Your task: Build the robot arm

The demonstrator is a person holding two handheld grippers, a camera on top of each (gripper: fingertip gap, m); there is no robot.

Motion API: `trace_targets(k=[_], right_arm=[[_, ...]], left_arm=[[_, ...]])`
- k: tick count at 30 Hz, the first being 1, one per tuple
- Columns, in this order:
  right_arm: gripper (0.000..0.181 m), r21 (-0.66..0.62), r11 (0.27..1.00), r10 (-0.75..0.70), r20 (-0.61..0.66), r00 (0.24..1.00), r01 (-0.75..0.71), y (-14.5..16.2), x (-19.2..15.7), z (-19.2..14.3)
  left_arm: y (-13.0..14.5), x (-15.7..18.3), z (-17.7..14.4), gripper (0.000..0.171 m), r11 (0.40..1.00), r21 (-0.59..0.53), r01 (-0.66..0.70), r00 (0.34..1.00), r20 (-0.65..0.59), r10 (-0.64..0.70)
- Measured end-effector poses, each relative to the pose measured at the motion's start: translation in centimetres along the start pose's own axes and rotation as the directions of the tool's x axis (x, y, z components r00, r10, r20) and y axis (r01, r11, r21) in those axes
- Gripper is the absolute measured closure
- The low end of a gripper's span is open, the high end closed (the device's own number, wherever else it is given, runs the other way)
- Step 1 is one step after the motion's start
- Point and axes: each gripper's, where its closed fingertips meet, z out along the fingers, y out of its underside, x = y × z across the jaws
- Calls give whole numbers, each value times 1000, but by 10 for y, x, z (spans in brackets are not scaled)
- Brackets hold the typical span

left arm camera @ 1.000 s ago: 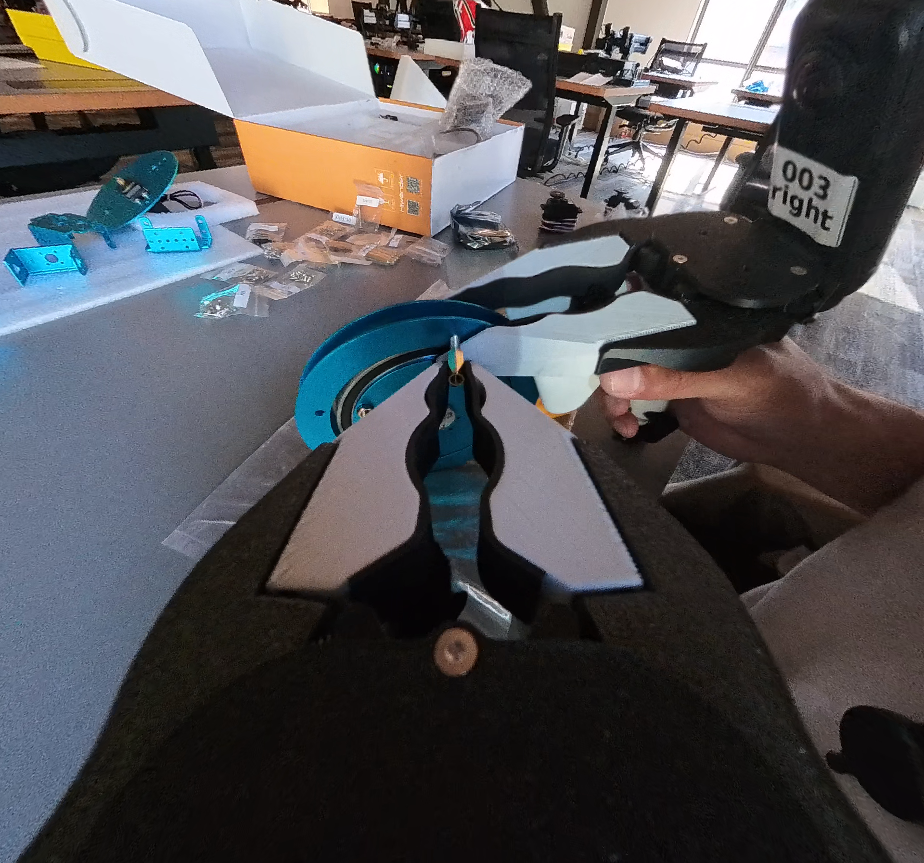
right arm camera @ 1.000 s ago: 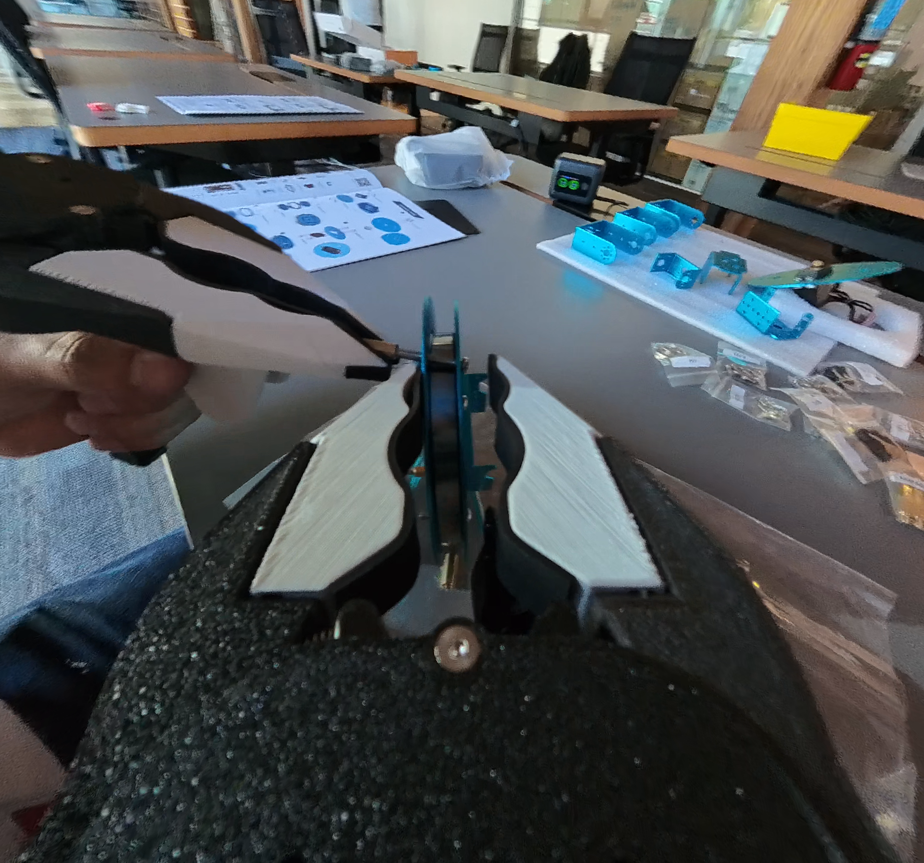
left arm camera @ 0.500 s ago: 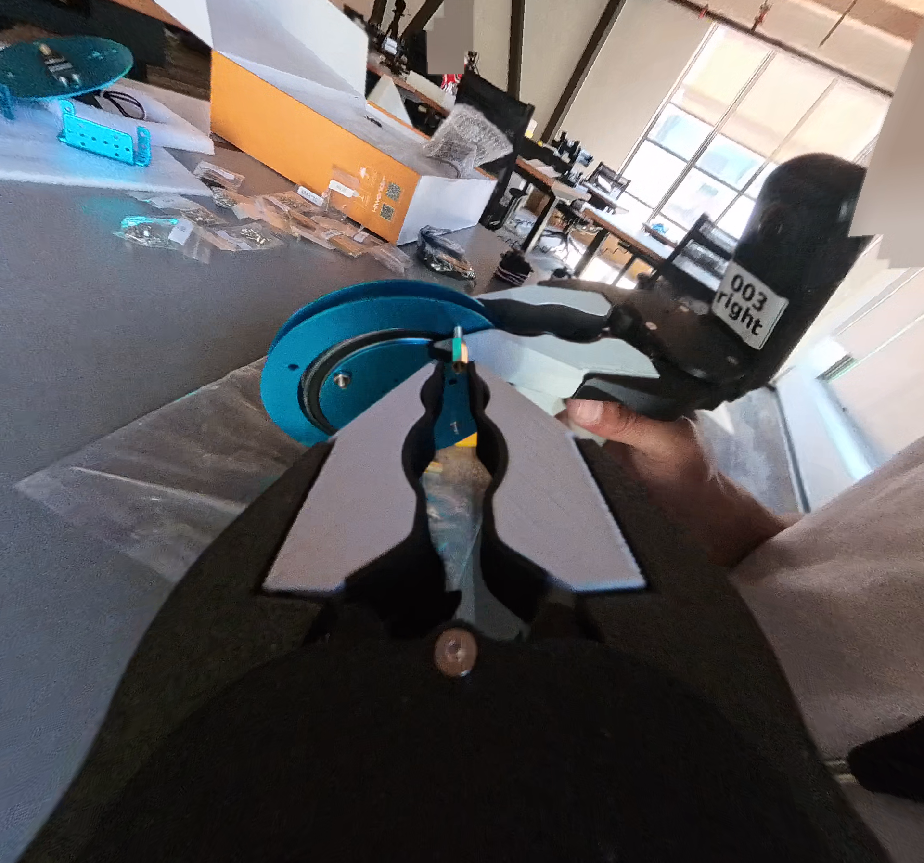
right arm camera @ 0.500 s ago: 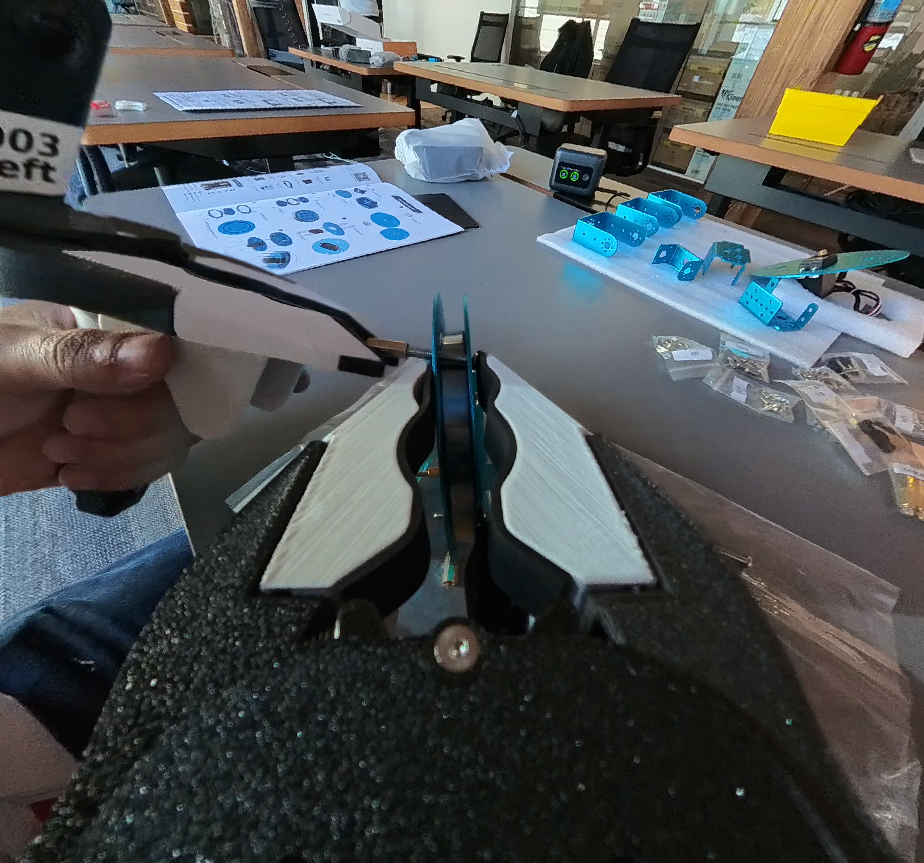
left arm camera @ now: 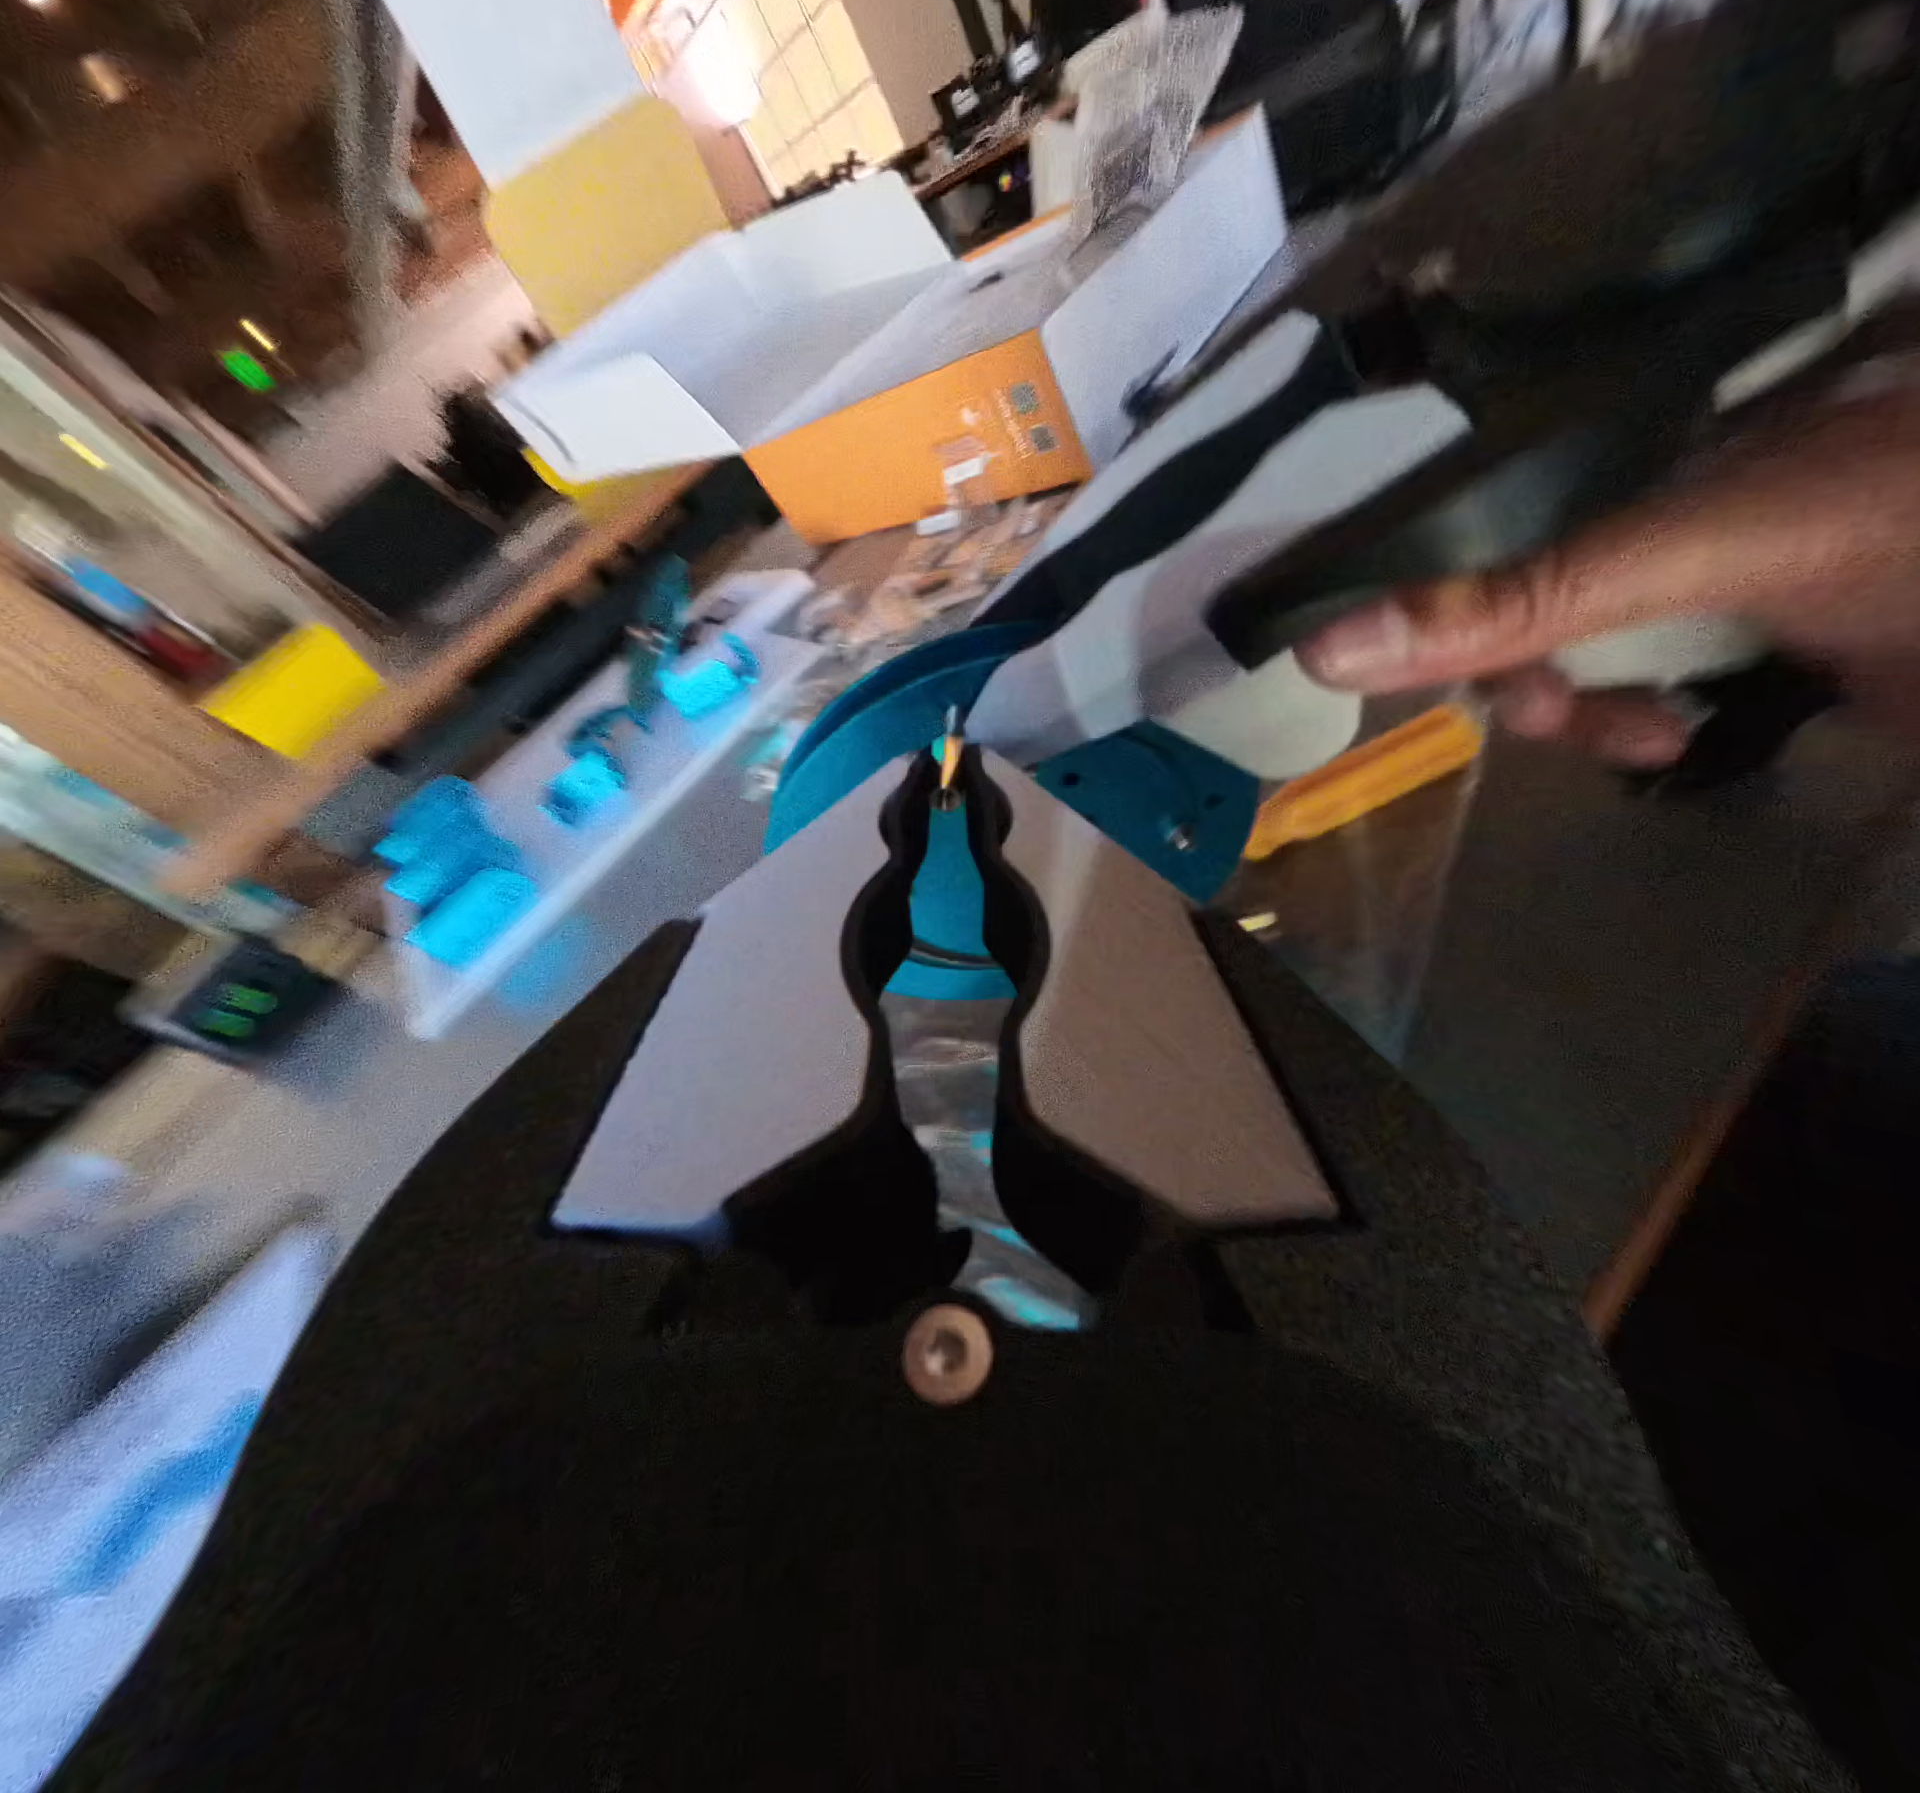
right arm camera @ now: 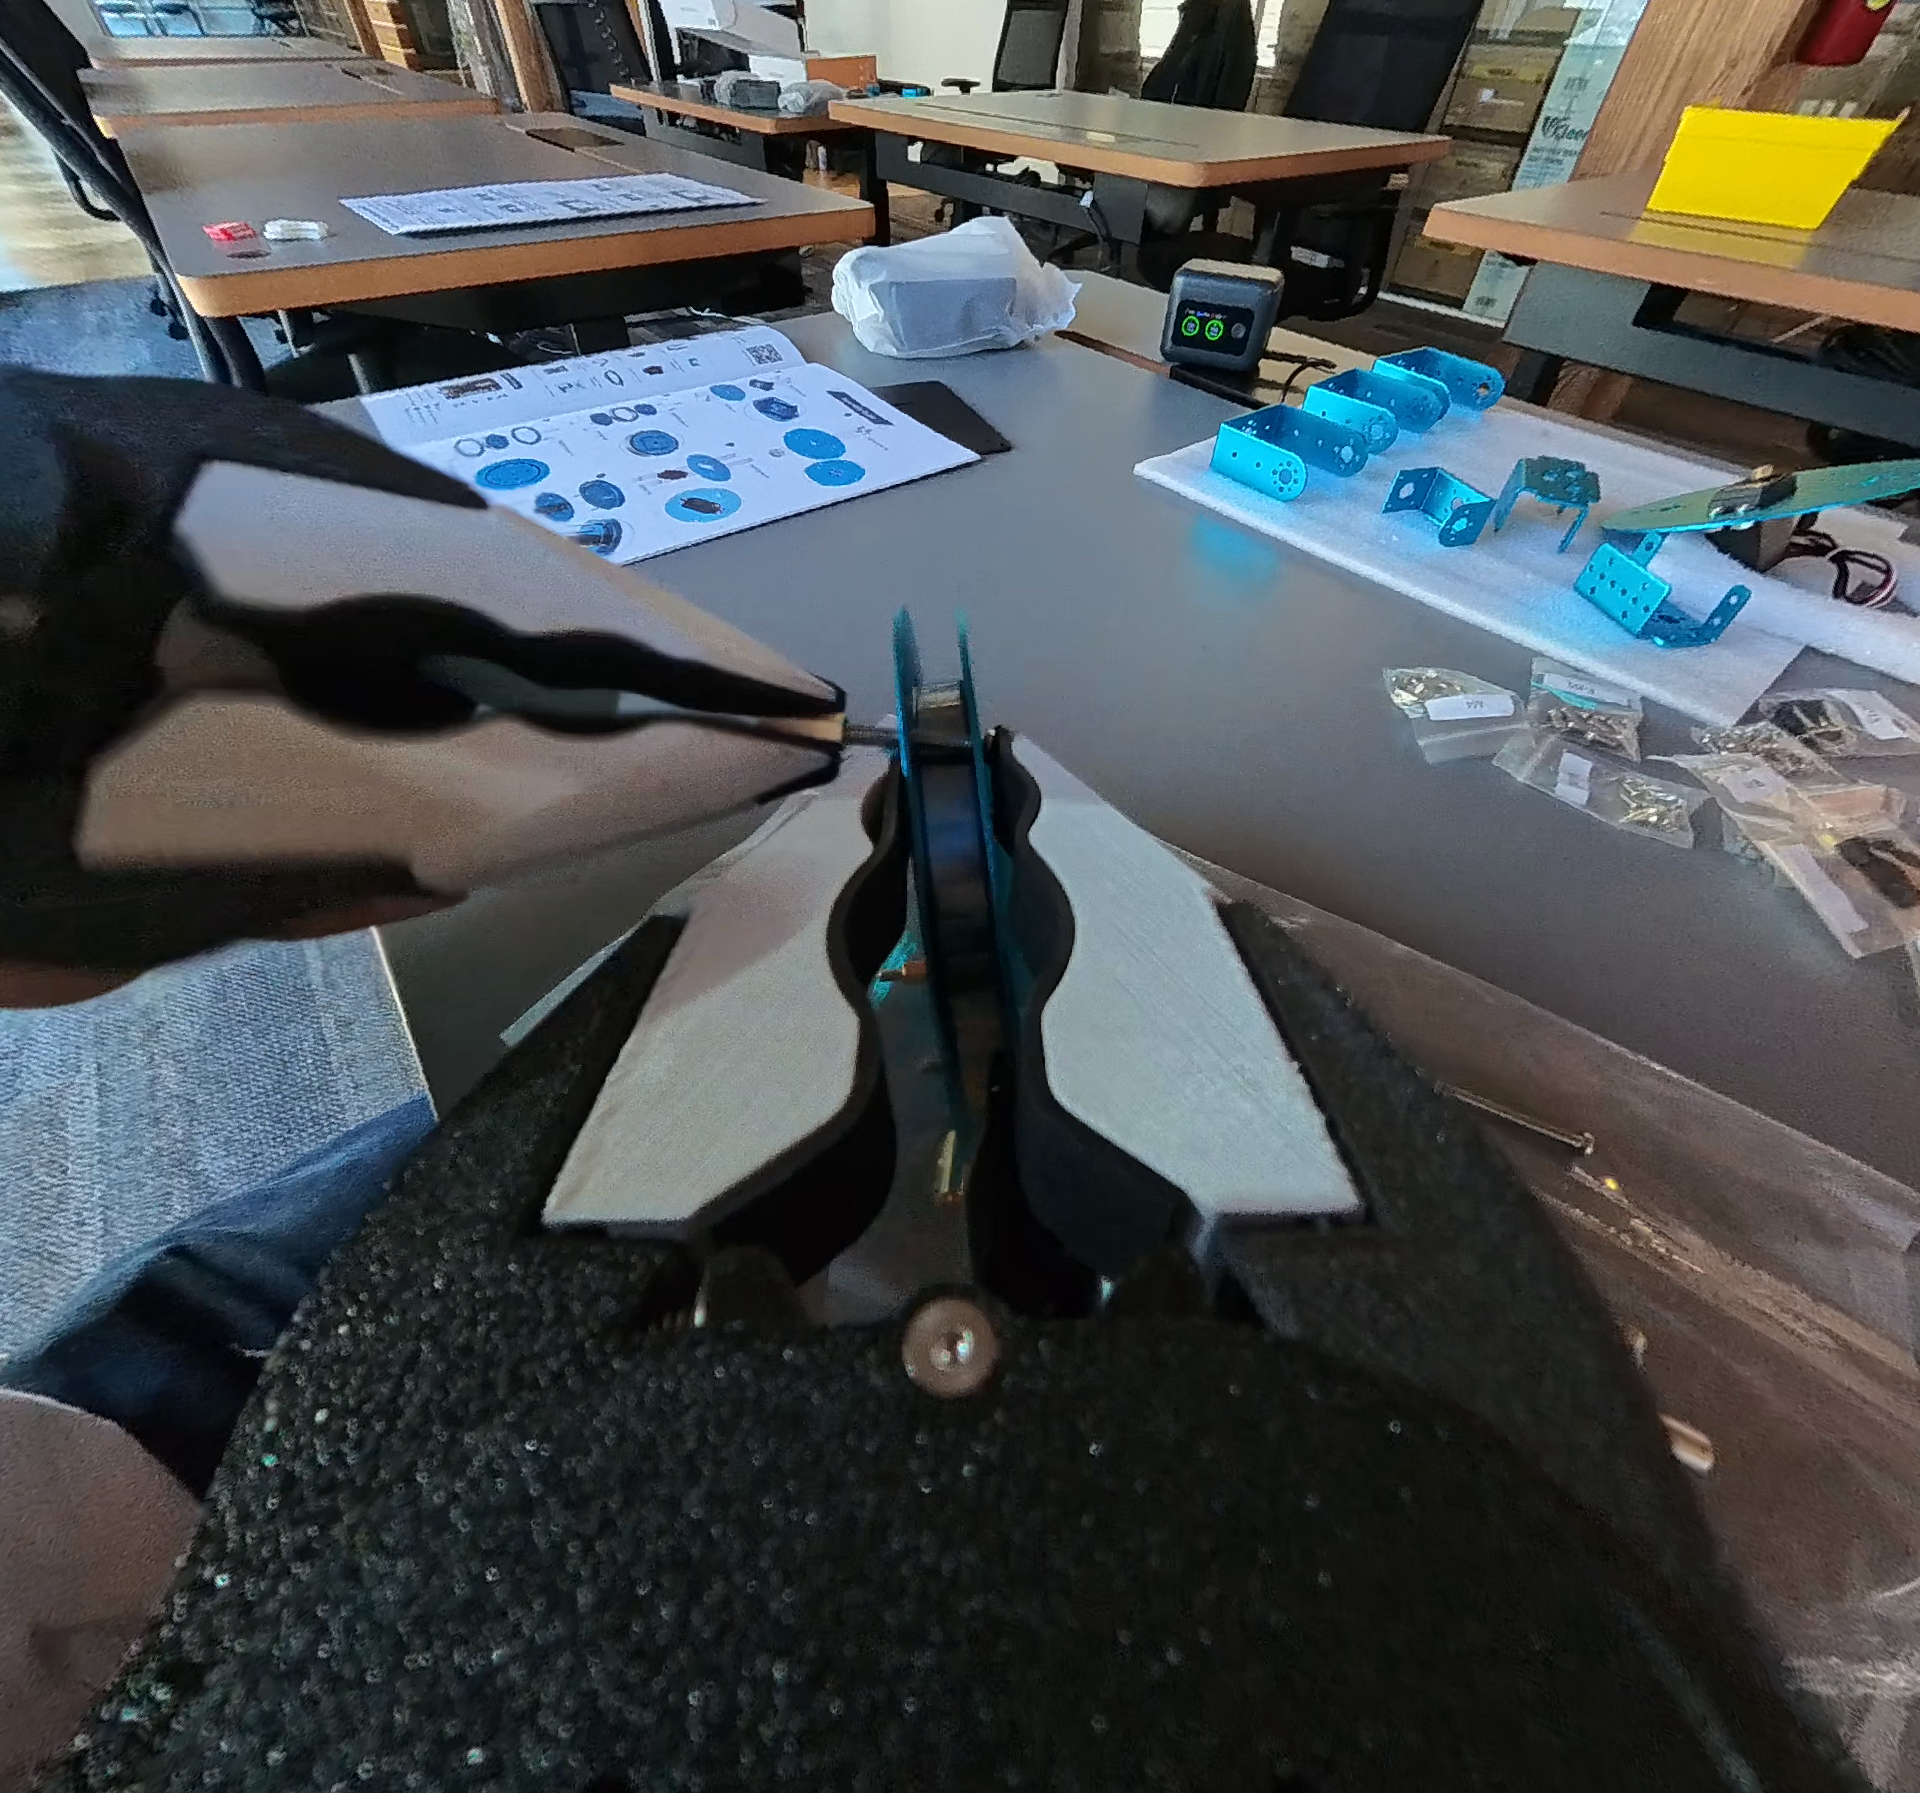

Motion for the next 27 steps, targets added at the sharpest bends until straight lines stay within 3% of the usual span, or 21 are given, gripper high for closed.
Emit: trace_targets(k=[1, 2, 3, 5, 7, 8, 10, 12, 13, 15, 17, 18, 20, 21, 22, 23, 24, 25, 26, 27], right_arm=[[167, -2, 1000, 5, 2, 1000, -5, 0, 0, 0], [167, -3, 1000, 2, -1, 1000, -2, 1, 0, -1], [167, -3, 1000, -2, -6, 1000, 2, 1, 1, -1], [167, -3, 1000, -4, -6, 1000, 4, 1, 1, -1], [168, -5, 1000, -11, -15, 1000, 11, 1, 2, -1], [168, -5, 1000, -9, -14, 1000, 9, 1, 2, -2], [167, -3, 1000, 0, -15, 1000, 0, 1, 3, -2], [167, -5, 1000, -1, -14, 1000, 1, 1, 3, -2], [168, -7, 1000, -4, -14, 1000, 3, 1, 2, -2], [168, -10, 1000, -12, -16, 1000, 12, 1, 2, -1], [168, -13, 1000, -11, -11, 1000, 10, 1, 2, -1], [168, -15, 1000, -12, -10, 1000, 12, 1, 2, -1], [168, -18, 1000, -12, -10, 1000, 12, 1, 1, -1], [168, -19, 1000, -9, -7, 1000, 9, 1, 1, -1], [168, -20, 1000, -1, -1, 1000, 1, 1, 1, -1], [168, -22, 1000, 3, 2, 1000, -3, 1, 1, -1], [167, -22, 1000, -2, -2, 1000, 2, 1, 2, -1], [168, -23, 1000, -9, -10, 1000, 9, 1, 3, -1], [167, -25, 1000, -11, -13, 1000, 10, 1, 4, -1], [167, -26, 1000, -4, -11, 1000, 4, 1, 4, -1]], left_arm=[[0, 0, 0, 167, 980, -16, -200, 978, 55, 200], [0, 0, 0, 166, 949, -24, -314, 945, 86, 315], [-1, 0, 0, 166, 943, -20, -331, 939, 92, 331], [-1, 1, 0, 166, 988, 9, -157, 987, 45, 157], [-1, 3, 0, 164, 980, 30, 194, 979, -72, -192], [-2, 4, -1, 157, 921, 18, 388, 913, -146, -382], [-6, 6, -3, 152, 731, -10, 682, 702, -273, -658], [-7, 3, -4, 160, 547, -36, 836, 504, -342, -793], [-6, 2, -4, 166, 494, -48, 868, 448, -355, -821], [-6, 2, -4, 166, 452, -44, 891, 407, -366, -837], [-6, 2, -4, 166, 468, -38, 883, 425, -359, -831], [-6, 2, -4, 167, 526, -22, 850, 488, -341, -803], [-4, 3, -4, 168, 784, 32, 619, 768, -233, -597], [-3, 4, -3, 168, 919, 44, 392, 912, -151, -381], [-1, 3, -3, 167, 994, 40, 104, 993, -63, -102], [0, 2, -3, 167, 980, 21, -196, 980, 22, 195], [0, 1, -2, 167, 896, -11, -445, 891, 92, 444], [0, 0, -2, 167, 795, -39, -606, 784, 139, 605], [0, -1, -1, 167, 727, -52, -685, 711, 169, 682], [-1, -1, 0, 167, 702, -54, -710, 684, 183, 706]])
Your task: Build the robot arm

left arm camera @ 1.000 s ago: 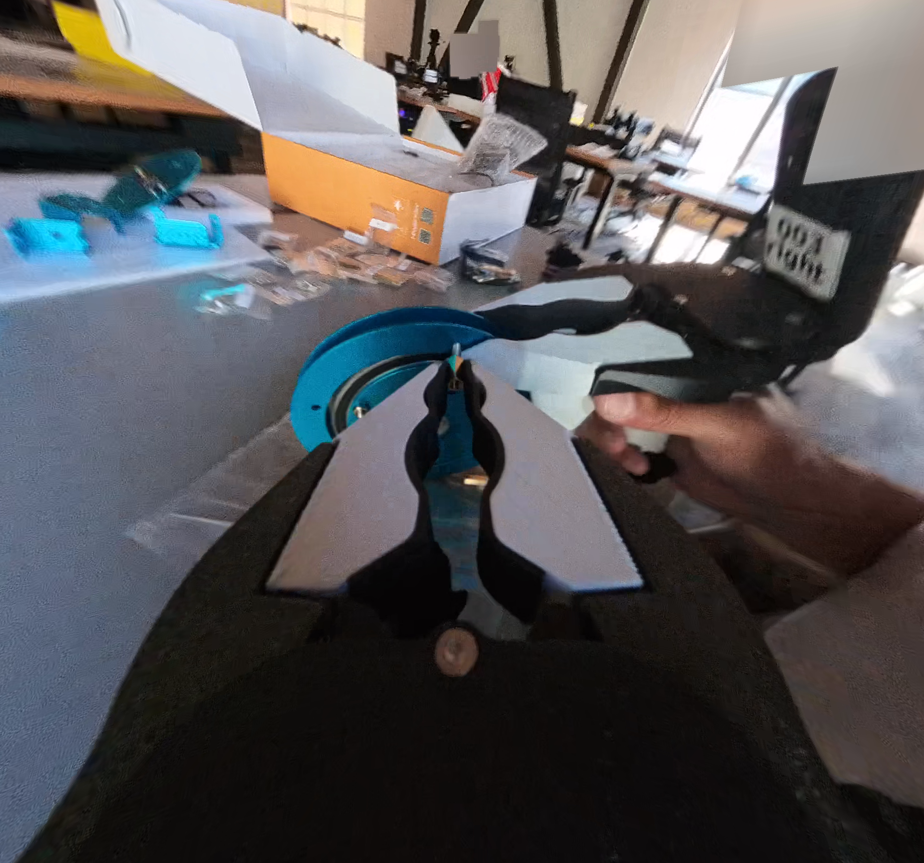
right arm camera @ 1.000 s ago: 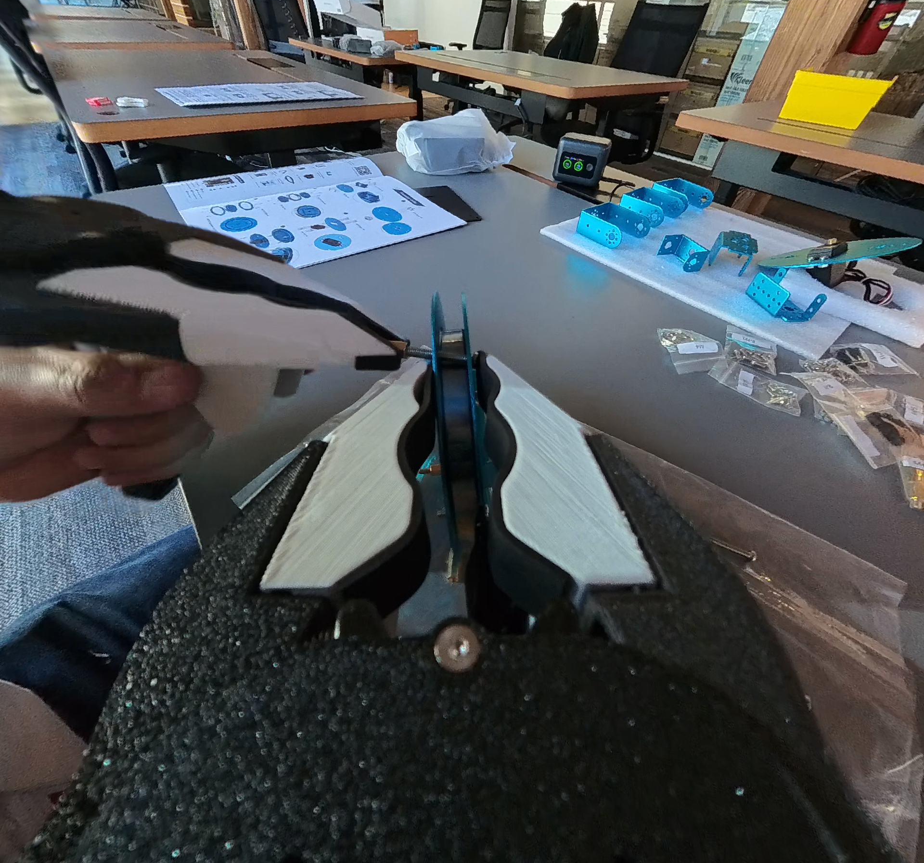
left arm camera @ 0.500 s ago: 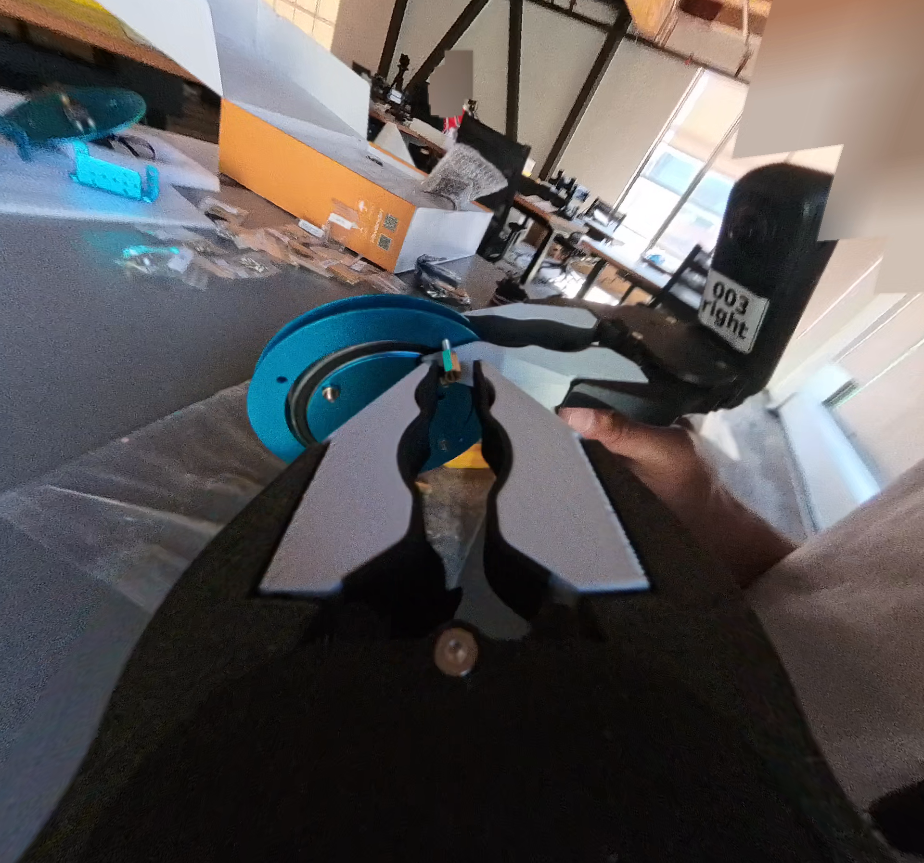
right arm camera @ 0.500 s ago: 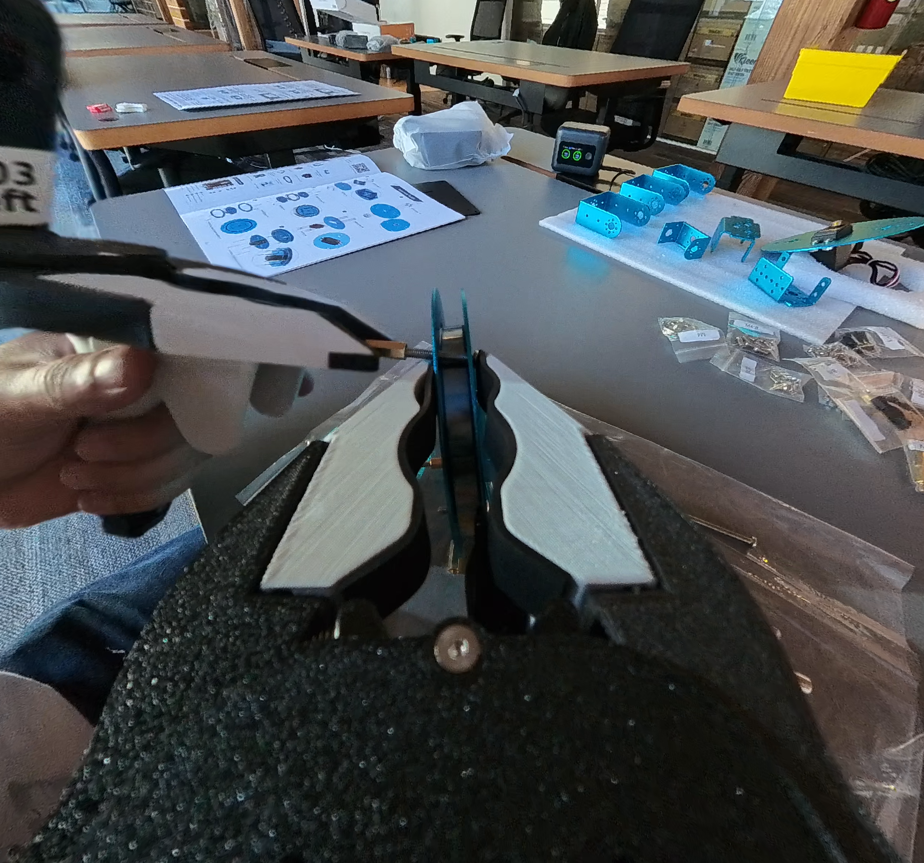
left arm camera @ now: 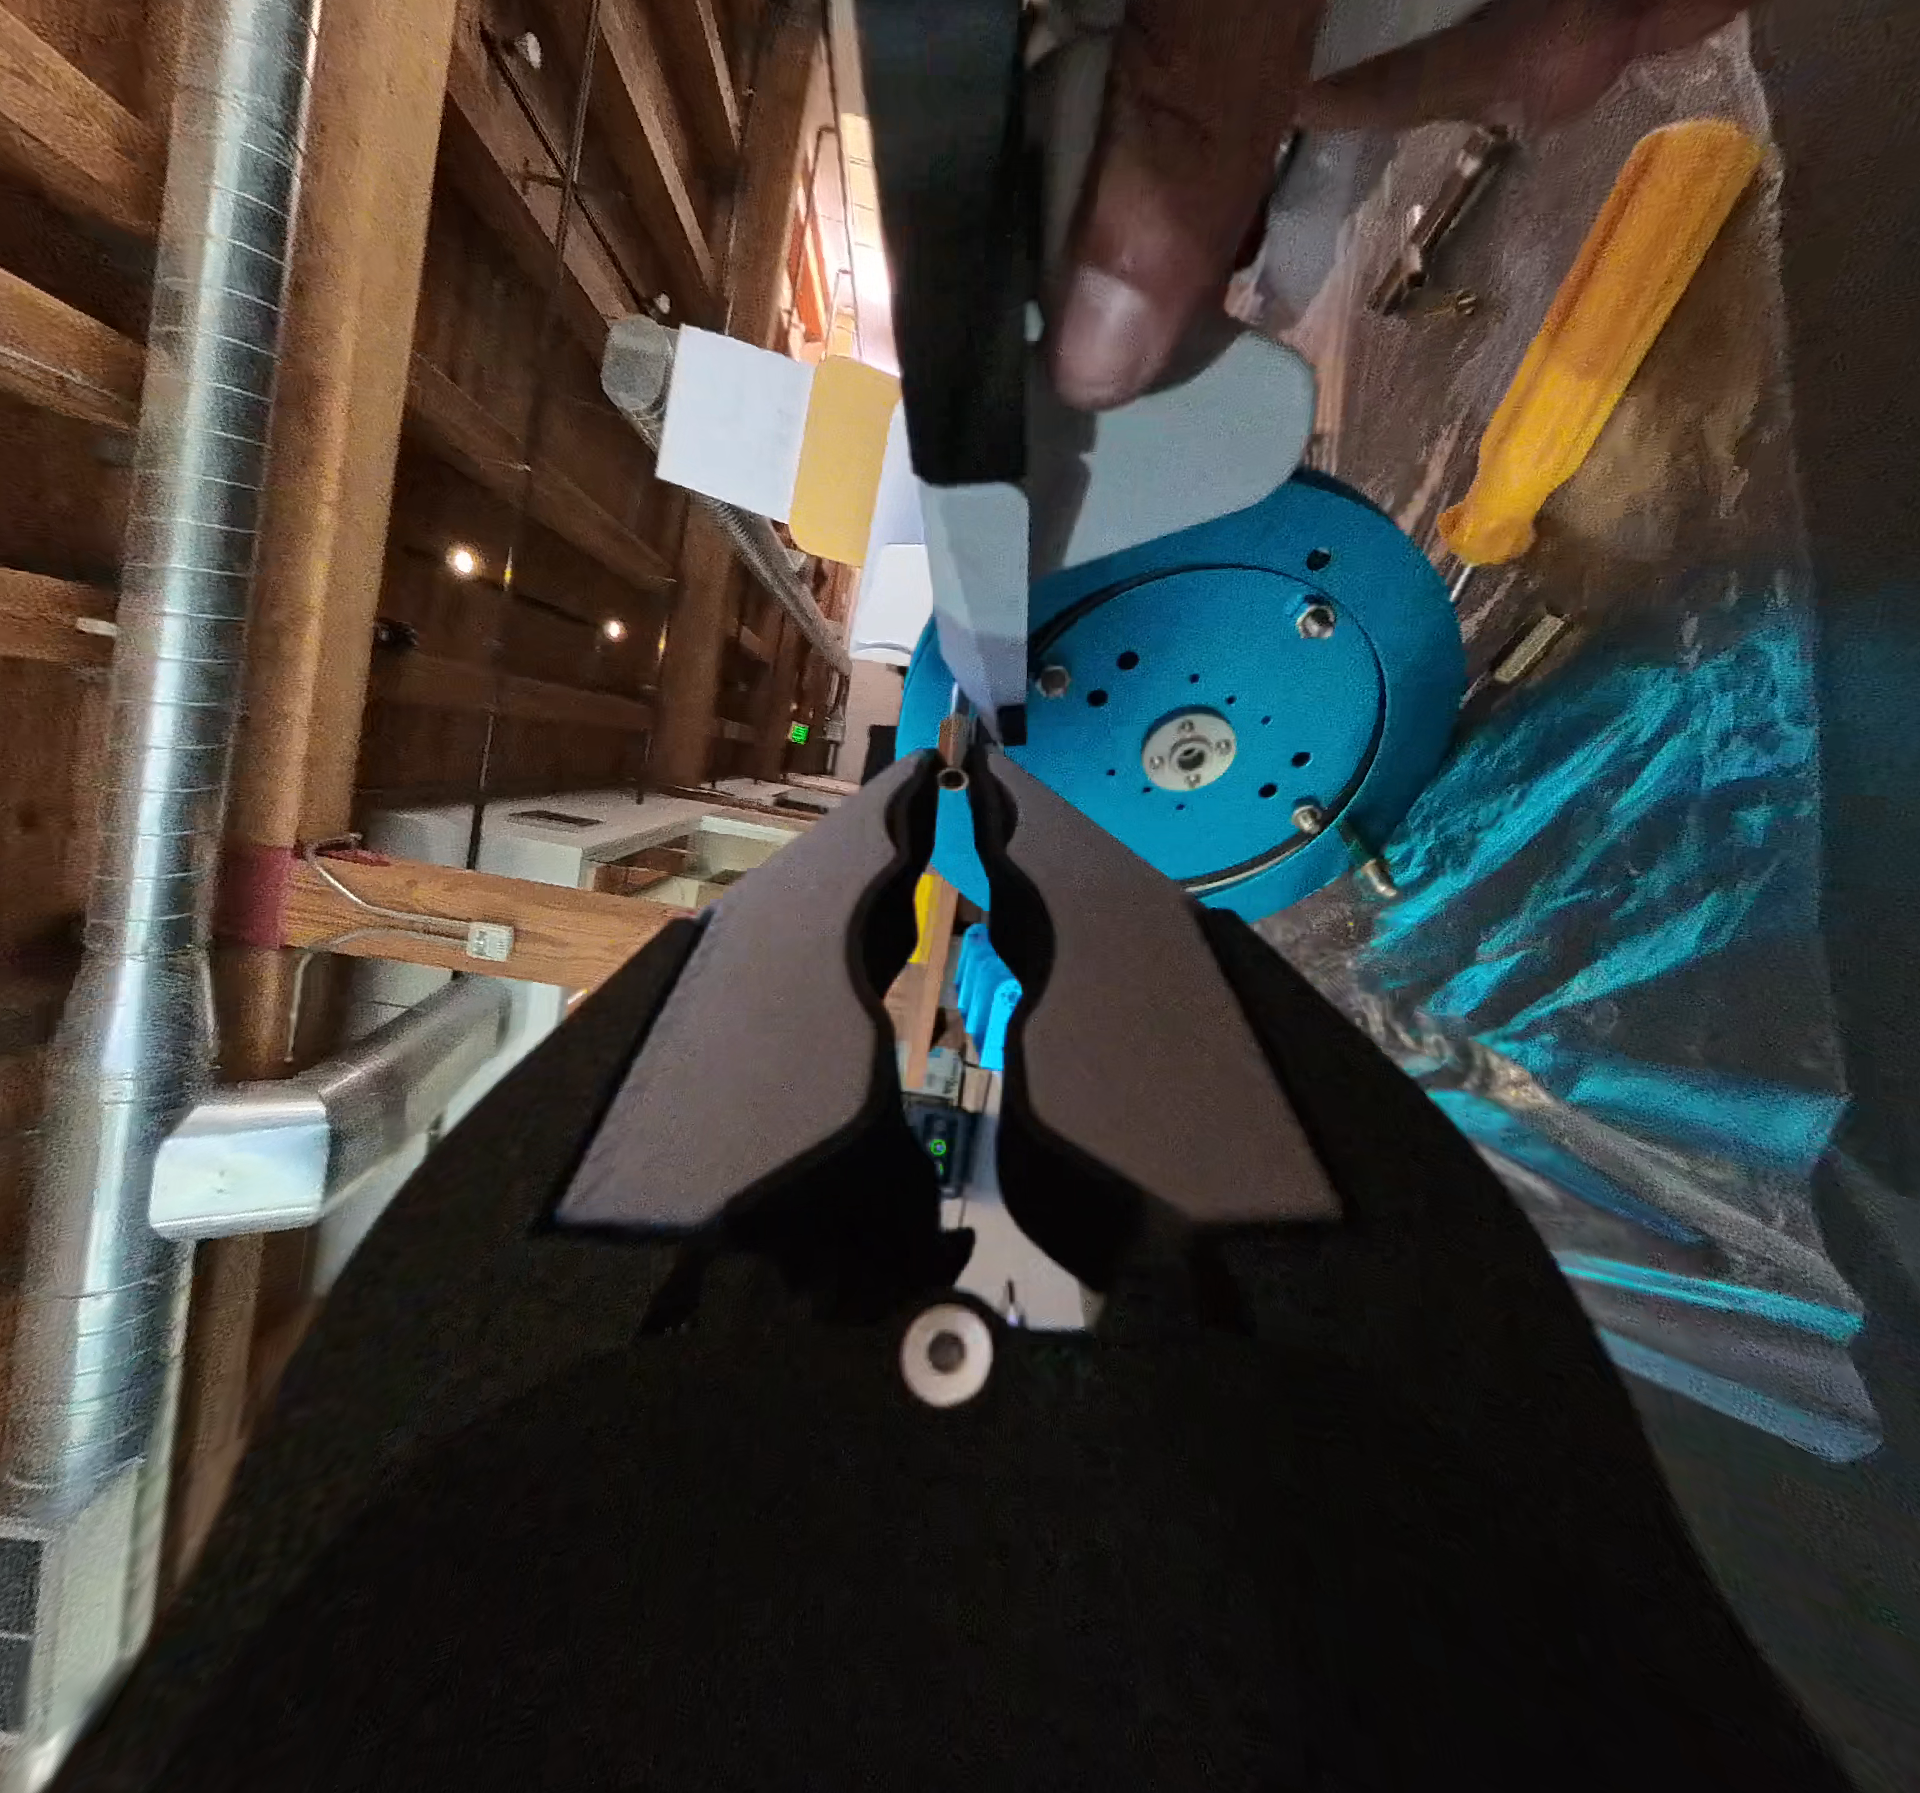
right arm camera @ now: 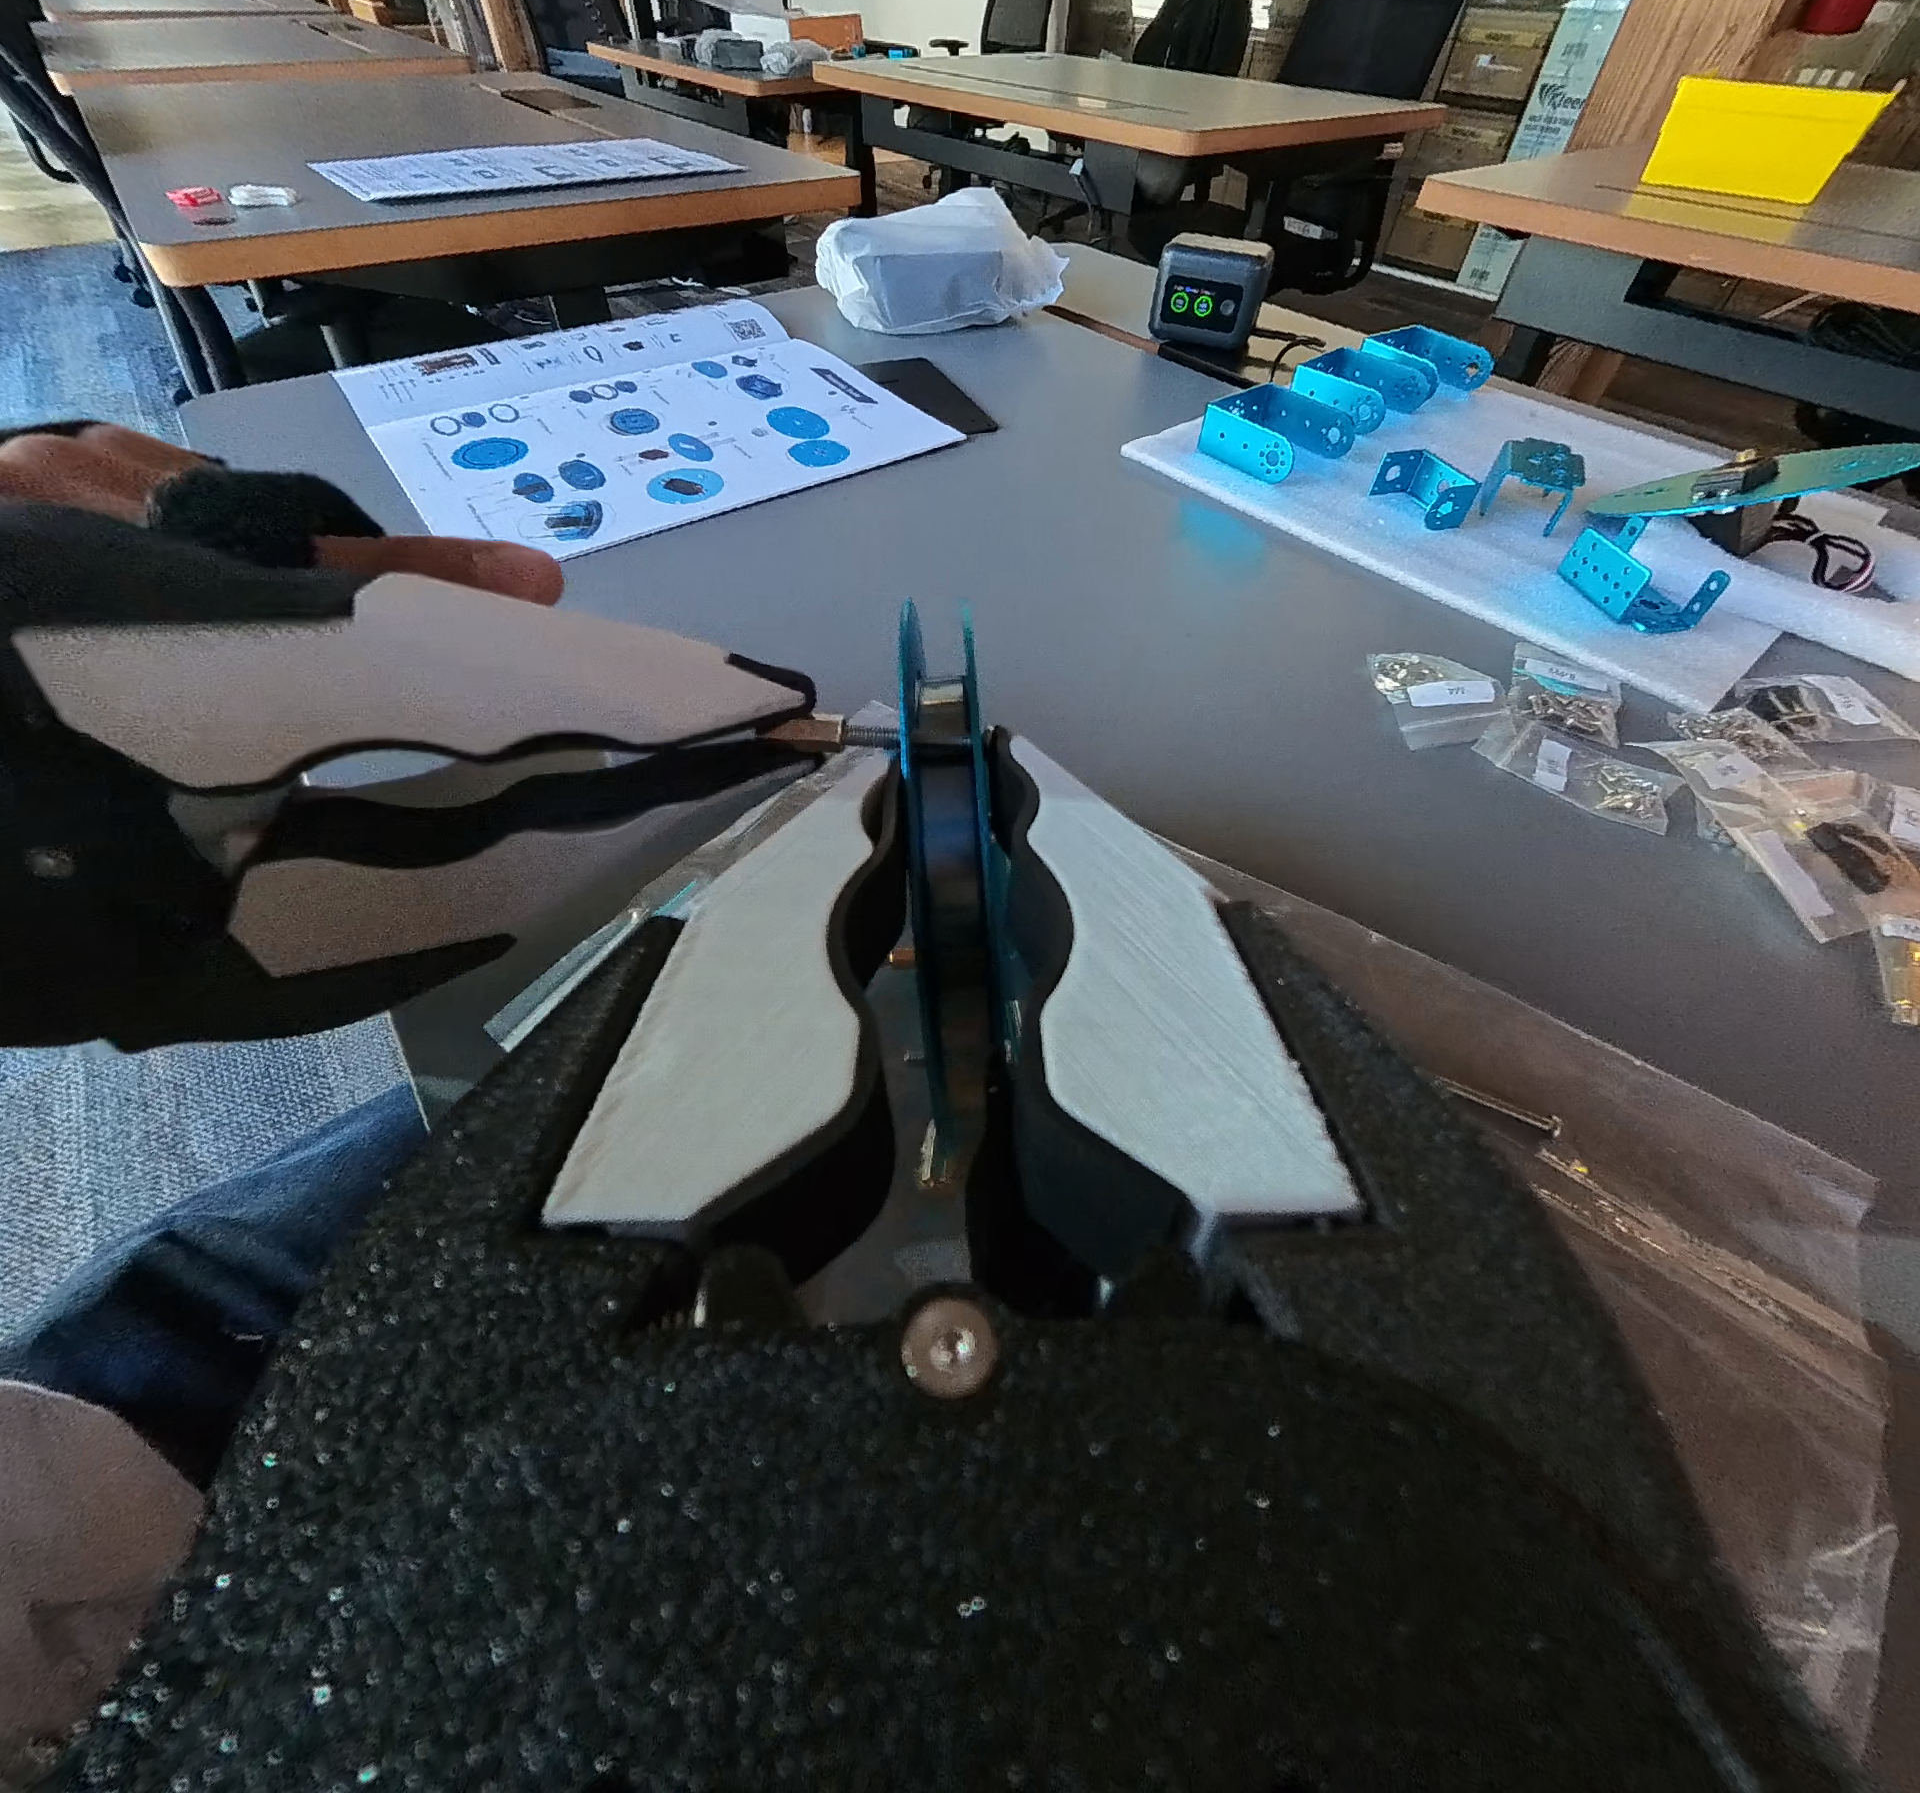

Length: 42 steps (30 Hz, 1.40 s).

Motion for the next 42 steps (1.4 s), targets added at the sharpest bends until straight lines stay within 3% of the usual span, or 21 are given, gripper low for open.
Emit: trace_targets(k=[2, 4, 6, 9, 11, 12, 14, 16, 18, 20, 21, 22, 25, 27, 29, 31, 33, 36, 39, 41, 42], right_arm=[[167, 2, 1000, 6, 3, 1000, -6, 0, 1, 0], [167, 2, 1000, 10, 5, 1000, -10, 0, 1, 0], [167, 3, 1000, 18, 4, 1000, -18, 0, 2, 0], [167, 1, 1000, 15, 6, 1000, -15, 0, 1, 0], [168, -2, 1000, 3, 6, 1000, -3, 0, -1, 0], [168, -3, 1000, -2, 6, 1000, 2, 0, -2, 0], [167, -5, 1000, -6, 3, 1000, 6, 0, -2, 0], [167, -7, 1000, 0, 7, 1000, 0, 0, -1, 0], [168, -8, 1000, 3, 10, 1000, -3, 0, -1, 0], [168, -10, 1000, 4, 12, 1000, -4, 0, -2, 1], [168, -11, 1000, 5, 10, 1000, -5, 0, -1, 1], [167, -10, 1000, 1, 3, 1000, -1, 0, 1, 1], [167, -11, 1000, 12, 9, 1000, -12, 0, 2, 1], [167, -11, 1000, 10, 14, 1000, -10, 0, 0, 2], [167, -12, 1000, 12, 15, 1000, -12, 0, 0, 2], [167, -12, 1000, 16, 15, 1000, -16, 0, 1, 2], [167, -13, 1000, 17, 16, 1000, -17, 0, 0, 2], [168, -15, 1000, 7, 16, 1000, -7, 0, -2, 3], [168, -15, 1000, 9, 10, 1000, -9, 0, -1, 2], [167, -18, 1000, 15, 14, 1000, -15, 0, -1, 1], [167, -17, 1000, 14, 13, 1000, -14, 1, -1, 0]], left_arm=[[0, 0, 1, 166, 993, 4, 115, 993, -11, -115], [1, 3, 1, 166, 898, -21, 439, 895, -86, -439], [-2, 8, -1, 153, 638, -88, 765, 613, -202, -764], [-12, 2, -4, 152, 96, -157, 983, 41, -320, -947], [-9, -5, -4, 157, -117, -172, 978, -170, -341, -924], [-5, -5, -3, 165, -146, -175, 974, -198, -335, -921], [-5, -4, -2, 166, -84, -163, 983, -135, -333, -933], [-5, -3, -2, 167, 76, -136, 988, 29, -314, -949], [-4, -1, -2, 167, 476, -68, 877, 446, -255, -858], [-2, 0, -1, 167, 908, -5, 419, 902, -113, -417], [-1, 1, 0, 167, 994, 1, 109, 994, -28, -109], [-1, 1, 1, 167, 995, -5, -101, 994, 32, 101], [-1, 0, 2, 166, 1000, 21, 10, 1000, -6, -10], [0, -1, 1, 166, 969, 20, 244, 968, -58, -243], [4, 0, 0, 160, 792, -35, 609, 784, -127, -608], [3, -1, -1, 155, 432, -102, 896, 406, -202, -891], [-3, -3, -3, 152, 28, -167, 986, -22, -287, -958], [-4, -9, -2, 154, -326, -219, 920, -385, -335, -860], [1, -7, 1, 166, -403, -223, 888, -457, -318, -831], [0, -6, 1, 167, -298, -219, 929, -357, -318, -878], [-1, -5, 1, 167, -162, -198, 967, -219, -312, -924]])
